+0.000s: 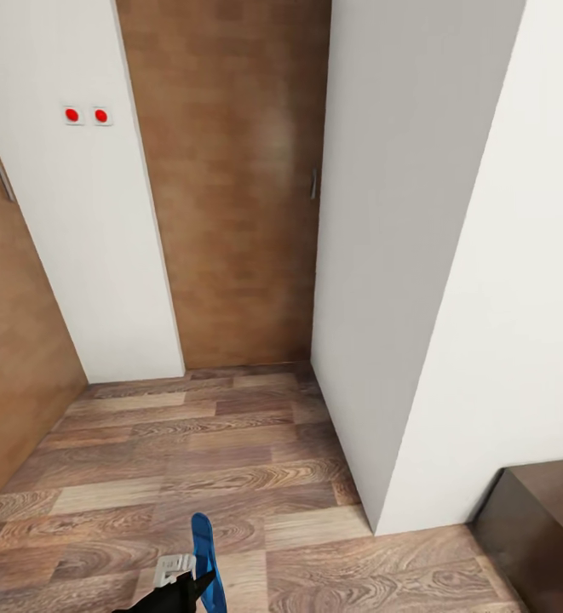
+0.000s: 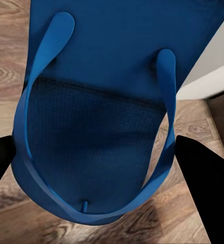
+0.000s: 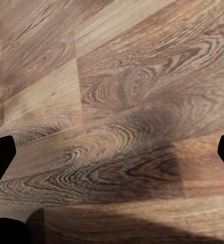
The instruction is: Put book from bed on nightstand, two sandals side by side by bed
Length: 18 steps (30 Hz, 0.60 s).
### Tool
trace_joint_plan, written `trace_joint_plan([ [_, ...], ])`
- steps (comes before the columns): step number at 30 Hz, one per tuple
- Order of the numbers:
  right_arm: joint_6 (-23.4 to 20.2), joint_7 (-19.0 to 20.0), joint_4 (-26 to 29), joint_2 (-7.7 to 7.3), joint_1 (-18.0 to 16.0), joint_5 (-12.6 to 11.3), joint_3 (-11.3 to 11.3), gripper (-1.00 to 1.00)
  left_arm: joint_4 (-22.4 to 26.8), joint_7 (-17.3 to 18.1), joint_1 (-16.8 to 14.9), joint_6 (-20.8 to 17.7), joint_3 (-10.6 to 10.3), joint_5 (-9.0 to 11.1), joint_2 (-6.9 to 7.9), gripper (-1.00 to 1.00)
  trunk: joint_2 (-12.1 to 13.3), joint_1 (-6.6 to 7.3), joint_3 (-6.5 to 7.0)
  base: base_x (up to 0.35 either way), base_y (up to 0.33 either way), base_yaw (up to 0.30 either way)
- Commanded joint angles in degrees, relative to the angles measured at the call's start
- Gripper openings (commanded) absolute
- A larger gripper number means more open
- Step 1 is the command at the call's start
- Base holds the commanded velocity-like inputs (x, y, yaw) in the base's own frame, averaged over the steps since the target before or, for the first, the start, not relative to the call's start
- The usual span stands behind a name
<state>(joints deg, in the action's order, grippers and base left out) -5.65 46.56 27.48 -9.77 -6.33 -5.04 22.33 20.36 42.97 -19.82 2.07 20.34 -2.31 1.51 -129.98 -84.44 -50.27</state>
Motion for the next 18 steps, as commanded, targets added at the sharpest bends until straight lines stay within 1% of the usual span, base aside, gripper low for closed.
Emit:
trace_joint_plan([
  [1,-0.59,0.28,-0.02,0.01,-0.05,-0.49,0.16,1.00,-0.05,0.28,-0.04,0.22,0.32,-0.25,-0.02,-1.00,-0.02,0.01,-0.05,0.000,0.000,-0.108],
  [18,-0.60,0.28,-0.01,0.01,-0.02,-0.49,0.17,1.00,-0.14,0.19,-0.04,0.22,0.25,-0.24,-0.15,-1.00,-0.02,0.01,-0.05,0.000,0.000,-0.143],
])
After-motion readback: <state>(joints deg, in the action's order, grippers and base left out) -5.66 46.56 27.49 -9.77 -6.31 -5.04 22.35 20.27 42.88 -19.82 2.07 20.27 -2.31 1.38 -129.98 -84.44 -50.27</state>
